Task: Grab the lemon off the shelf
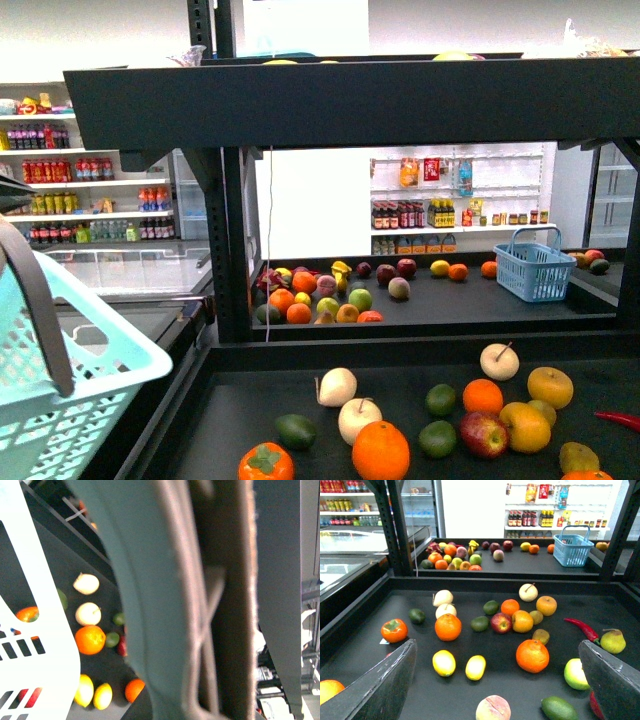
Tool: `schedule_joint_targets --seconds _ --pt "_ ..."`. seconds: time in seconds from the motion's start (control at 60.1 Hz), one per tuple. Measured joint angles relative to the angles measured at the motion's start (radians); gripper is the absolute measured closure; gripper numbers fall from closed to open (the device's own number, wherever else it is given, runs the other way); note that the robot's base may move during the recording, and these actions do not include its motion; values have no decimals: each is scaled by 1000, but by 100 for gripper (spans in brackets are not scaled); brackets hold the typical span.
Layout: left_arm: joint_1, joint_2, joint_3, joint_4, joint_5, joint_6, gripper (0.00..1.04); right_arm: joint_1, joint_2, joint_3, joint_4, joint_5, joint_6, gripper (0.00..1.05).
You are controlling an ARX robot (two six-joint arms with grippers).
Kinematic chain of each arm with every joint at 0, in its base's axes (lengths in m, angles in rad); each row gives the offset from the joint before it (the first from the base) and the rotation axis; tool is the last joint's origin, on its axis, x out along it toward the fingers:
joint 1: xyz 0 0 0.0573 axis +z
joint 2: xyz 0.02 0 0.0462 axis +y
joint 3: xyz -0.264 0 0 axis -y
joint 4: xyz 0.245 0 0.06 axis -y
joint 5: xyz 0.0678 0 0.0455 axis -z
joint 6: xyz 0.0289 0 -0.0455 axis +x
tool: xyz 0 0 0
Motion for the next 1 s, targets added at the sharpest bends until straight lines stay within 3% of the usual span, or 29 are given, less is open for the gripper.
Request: schedule_joint_targets --seconds 0.449,0.849,0.866,0.899,0.949,0.999 --pt "-262 136 63 101 50 11 99 0 0 0 0 0 0 7" --pt "-434 298 237 122 98 32 99 0 0 0 0 0 0 7" --pt "-492 352 298 114 77 37 99 0 0 0 0 0 0 7" --pt "-496 353 303 103 66 39 99 0 0 0 0 0 0 7" --pt "-497 356 303 103 66 41 99 20 61 43 -130 73 -3 7" --pt "-497 359 303 103 61 42 99 23 170 82 -242 74 -2 7"
